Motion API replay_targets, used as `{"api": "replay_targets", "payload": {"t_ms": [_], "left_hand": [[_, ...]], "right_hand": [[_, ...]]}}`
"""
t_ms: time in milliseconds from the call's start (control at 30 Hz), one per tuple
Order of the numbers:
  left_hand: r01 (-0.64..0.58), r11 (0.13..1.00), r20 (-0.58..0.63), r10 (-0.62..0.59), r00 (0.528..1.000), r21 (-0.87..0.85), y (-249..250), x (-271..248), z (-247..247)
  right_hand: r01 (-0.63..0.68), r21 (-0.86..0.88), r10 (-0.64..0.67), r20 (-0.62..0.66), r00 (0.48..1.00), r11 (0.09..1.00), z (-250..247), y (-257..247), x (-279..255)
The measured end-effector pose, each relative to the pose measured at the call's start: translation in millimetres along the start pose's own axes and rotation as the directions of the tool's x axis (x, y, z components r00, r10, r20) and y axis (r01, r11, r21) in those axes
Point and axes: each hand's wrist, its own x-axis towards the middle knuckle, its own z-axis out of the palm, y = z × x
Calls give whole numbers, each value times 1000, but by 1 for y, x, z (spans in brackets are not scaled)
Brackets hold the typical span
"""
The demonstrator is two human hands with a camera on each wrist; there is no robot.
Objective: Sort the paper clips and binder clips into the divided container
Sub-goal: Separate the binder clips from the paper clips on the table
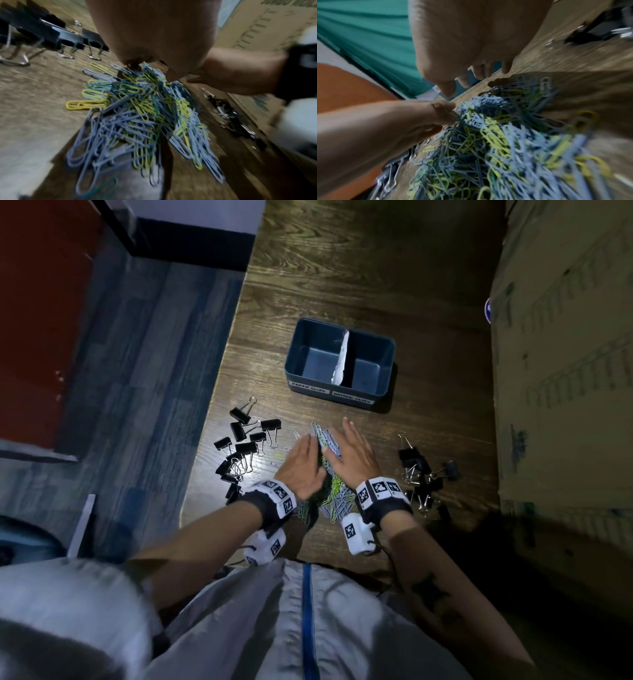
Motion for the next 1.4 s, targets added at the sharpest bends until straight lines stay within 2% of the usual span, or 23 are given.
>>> {"api": "replay_targets", "payload": {"t_ms": [100,167,233,333,367,433,500,600,667,733,767,800,867,933,1033,1100,1200,1300,1400], "left_hand": [[-93,994,-19,92,996,-56,2,-22,9],[-82,996,-114,78,990,-29,-6,-36,10],[-15,999,-166,20,986,28,-15,-47,9],[156,975,-57,-149,987,157,-27,-53,15],[176,962,-23,-175,984,209,-27,-52,17],[132,958,26,-143,989,253,-24,-50,18],[32,962,84,-57,995,272,-20,-50,17],[-110,970,159,76,984,217,-22,-52,11],[-163,965,112,142,983,206,-26,-58,5],[-141,951,-27,154,988,275,-31,-64,0],[-86,947,-89,119,989,310,-32,-68,-2],[-25,943,-116,67,991,331,-34,-70,-3],[63,952,-55,-48,997,300,-36,-72,0],[96,976,34,-105,994,194,-35,-69,4],[73,996,10,-74,997,54,-23,-57,10],[35,999,-41,-34,999,31,-14,-49,12],[5,1000,-21,-4,1000,15,-11,-43,8],[-33,995,-32,36,999,97,-19,-45,-5],[-51,968,-9,55,998,244,-32,-42,-17]], "right_hand": [[85,-63,-83,32,996,994,2,-14,10],[100,-86,-93,84,992,991,6,-22,16],[99,-120,-79,160,984,988,14,-29,18],[193,-250,-139,219,966,949,26,-34,8],[226,-273,-168,219,961,935,30,-35,3],[260,-284,-206,205,957,923,33,-34,-9],[266,-272,-220,189,957,925,33,-33,-20],[269,-173,-243,158,957,948,27,-31,-32],[210,-89,-204,74,976,974,18,-24,-38],[44,-18,-45,-66,997,999,7,-12,-41],[-58,17,60,-121,991,998,0,-6,-43],[-153,40,157,-133,979,987,-6,-1,-44],[-279,13,280,-34,960,960,-13,4,-45],[-283,-79,288,62,956,956,-10,2,-44],[-245,-160,258,69,964,956,7,-12,-44],[-229,-144,239,53,970,963,15,-20,-45],[-188,-45,191,79,978,981,10,-19,-48],[-166,-76,171,77,982,983,-1,-7,-60],[-189,-196,229,205,952,962,-12,4,-76]]}}
